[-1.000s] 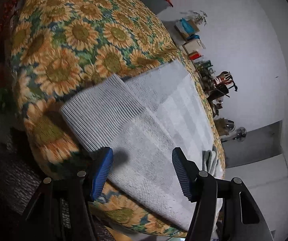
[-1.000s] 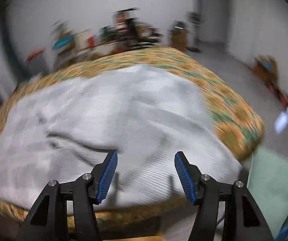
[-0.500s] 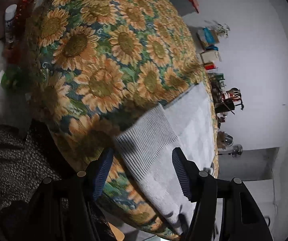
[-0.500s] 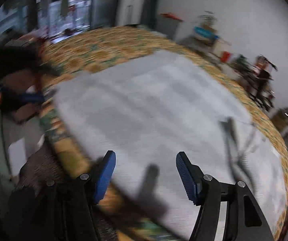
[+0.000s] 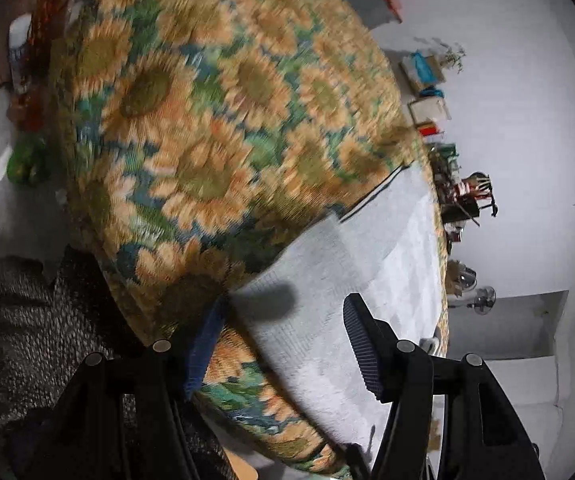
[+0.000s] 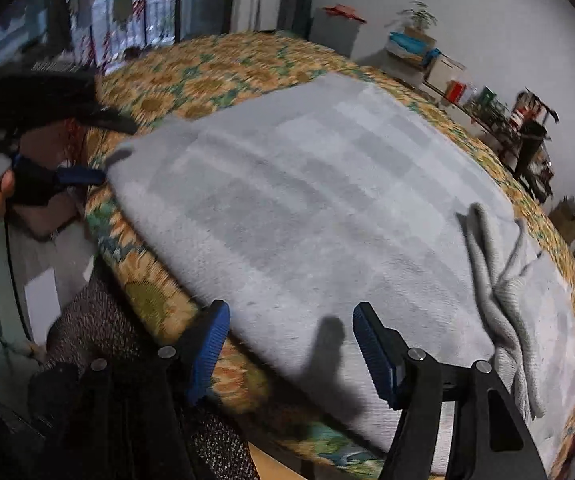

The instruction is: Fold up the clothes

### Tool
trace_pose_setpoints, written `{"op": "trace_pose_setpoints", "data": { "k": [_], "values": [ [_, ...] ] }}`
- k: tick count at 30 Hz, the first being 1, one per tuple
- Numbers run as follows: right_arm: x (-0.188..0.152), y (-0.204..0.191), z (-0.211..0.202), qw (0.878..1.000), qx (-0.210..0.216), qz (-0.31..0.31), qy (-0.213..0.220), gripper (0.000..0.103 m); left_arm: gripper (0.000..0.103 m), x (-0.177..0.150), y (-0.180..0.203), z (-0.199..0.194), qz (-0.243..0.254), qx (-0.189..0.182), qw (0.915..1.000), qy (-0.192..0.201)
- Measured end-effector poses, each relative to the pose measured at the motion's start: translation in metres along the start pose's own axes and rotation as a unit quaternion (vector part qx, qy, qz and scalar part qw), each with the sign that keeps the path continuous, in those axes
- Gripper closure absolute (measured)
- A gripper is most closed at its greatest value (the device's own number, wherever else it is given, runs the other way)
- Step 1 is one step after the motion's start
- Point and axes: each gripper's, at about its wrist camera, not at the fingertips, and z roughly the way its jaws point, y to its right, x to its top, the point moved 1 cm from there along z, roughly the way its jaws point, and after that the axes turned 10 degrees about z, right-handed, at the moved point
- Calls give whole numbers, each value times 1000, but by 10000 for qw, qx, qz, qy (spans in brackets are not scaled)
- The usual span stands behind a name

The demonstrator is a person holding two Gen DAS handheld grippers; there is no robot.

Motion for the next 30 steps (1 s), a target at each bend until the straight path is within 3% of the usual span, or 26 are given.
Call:
{"op": "trace_pose_setpoints", "data": {
  "k": [3, 5, 8, 12, 17, 19, 22, 24, 26, 29, 30],
  "values": [
    [13, 41, -8, 9968, -66, 761, 225, 33, 41, 10, 40, -12, 585, -43, 9980, 254],
    [19, 79, -13, 9888, -82, 1444, 379, 32, 39, 16, 72, 0, 952, -122, 9954, 32],
    [20, 141, -18, 9652, -144, 2535, 623, 31, 37, 23, 124, 32, 1403, -89, 9893, -401],
    [21, 218, -27, 9243, -364, 3657, 1029, 31, 37, 22, 188, 90, 1611, -60, 9839, -770],
    [26, 284, -42, 9036, -592, 4006, 1394, 31, 37, 34, 244, 132, 1950, 598, 9772, -591],
    [31, 311, -36, 8955, -600, 4207, 1321, 30, 37, 42, 262, 152, 2067, 931, 9717, -660],
    [53, 362, -12, 8604, -488, 4920, 1237, 31, 37, 55, 288, 187, 2312, 1533, 9568, -867],
    [66, 394, 5, 8274, -563, 5480, 1093, 30, 37, 63, 306, 210, 2470, 1931, 9443, -1003],
    [72, 410, 19, 8096, -558, 5774, 892, 31, 37, 72, 323, 233, 2620, 2322, 9298, -1136],
    [76, 431, 37, 7778, -444, 6218, 797, 30, 37, 90, 331, 255, 2276, 2132, 9414, -1283],
    [74, 436, 40, 7695, -477, 6322, 770, 30, 37, 95, 331, 261, 2224, 2163, 9416, -1305]
  ]
}}
